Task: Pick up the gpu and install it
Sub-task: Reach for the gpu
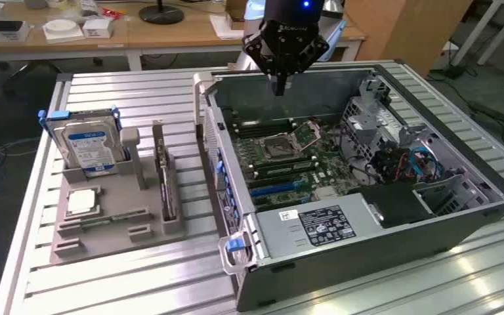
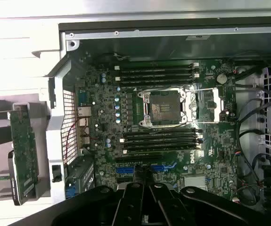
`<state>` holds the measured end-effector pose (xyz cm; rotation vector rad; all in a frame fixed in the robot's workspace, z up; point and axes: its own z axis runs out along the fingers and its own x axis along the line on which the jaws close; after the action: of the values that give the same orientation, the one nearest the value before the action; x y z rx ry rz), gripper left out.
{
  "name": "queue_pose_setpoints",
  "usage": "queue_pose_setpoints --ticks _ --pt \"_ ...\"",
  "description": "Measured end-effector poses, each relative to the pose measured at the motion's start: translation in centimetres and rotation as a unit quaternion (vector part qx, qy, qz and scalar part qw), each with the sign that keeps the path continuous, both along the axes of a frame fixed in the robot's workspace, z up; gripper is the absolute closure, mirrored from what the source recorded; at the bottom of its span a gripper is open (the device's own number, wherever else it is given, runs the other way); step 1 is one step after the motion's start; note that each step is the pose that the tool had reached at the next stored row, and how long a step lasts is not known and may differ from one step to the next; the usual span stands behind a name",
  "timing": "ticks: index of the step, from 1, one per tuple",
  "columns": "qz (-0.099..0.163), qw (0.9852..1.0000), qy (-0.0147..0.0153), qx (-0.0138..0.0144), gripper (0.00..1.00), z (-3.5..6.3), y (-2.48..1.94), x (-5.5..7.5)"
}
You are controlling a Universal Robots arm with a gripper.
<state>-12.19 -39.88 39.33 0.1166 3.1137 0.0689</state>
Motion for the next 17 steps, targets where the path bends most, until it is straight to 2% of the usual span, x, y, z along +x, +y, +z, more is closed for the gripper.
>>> queue_pose_setpoints --ticks 9,17 --pt "0.000 1.0000 0.0000 0.0000 0.90 0.00 0.00 -0.01" --pt "0.000 1.0000 0.0000 0.0000 0.90 0.00 0.00 -0.76"
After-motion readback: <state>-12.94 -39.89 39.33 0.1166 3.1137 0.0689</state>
